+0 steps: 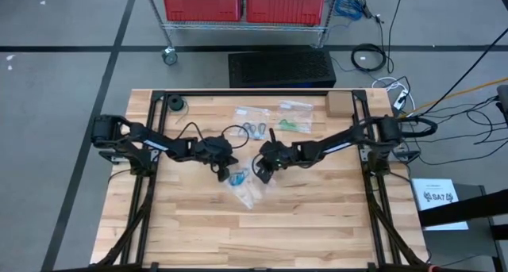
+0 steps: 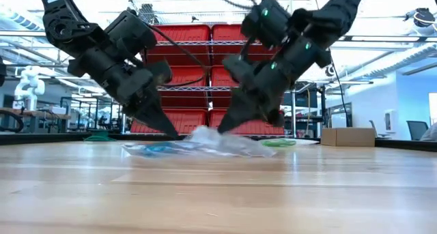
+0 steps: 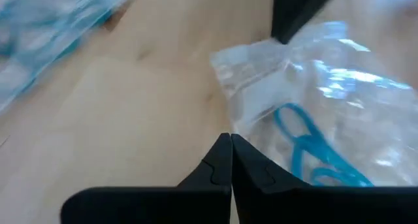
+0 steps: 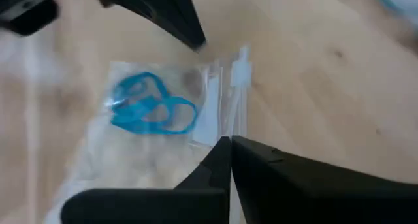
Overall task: Sort rubber bands
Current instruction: Close the bottom zip bag
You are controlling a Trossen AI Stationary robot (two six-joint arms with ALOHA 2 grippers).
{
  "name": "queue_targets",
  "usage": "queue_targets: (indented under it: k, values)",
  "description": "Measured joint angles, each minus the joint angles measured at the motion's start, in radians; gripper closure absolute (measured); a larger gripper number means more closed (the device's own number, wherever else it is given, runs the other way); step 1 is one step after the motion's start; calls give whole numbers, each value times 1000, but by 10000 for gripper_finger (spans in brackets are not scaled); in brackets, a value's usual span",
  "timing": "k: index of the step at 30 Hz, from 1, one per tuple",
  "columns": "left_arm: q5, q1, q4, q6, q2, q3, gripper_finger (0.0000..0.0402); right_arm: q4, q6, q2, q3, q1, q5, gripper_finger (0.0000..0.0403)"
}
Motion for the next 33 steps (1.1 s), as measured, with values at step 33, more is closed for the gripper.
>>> queue_targets:
  k: [33]
  values:
    - [345,-19,454,58,0,87,268,-305,-238,-410,2,200,161,403]
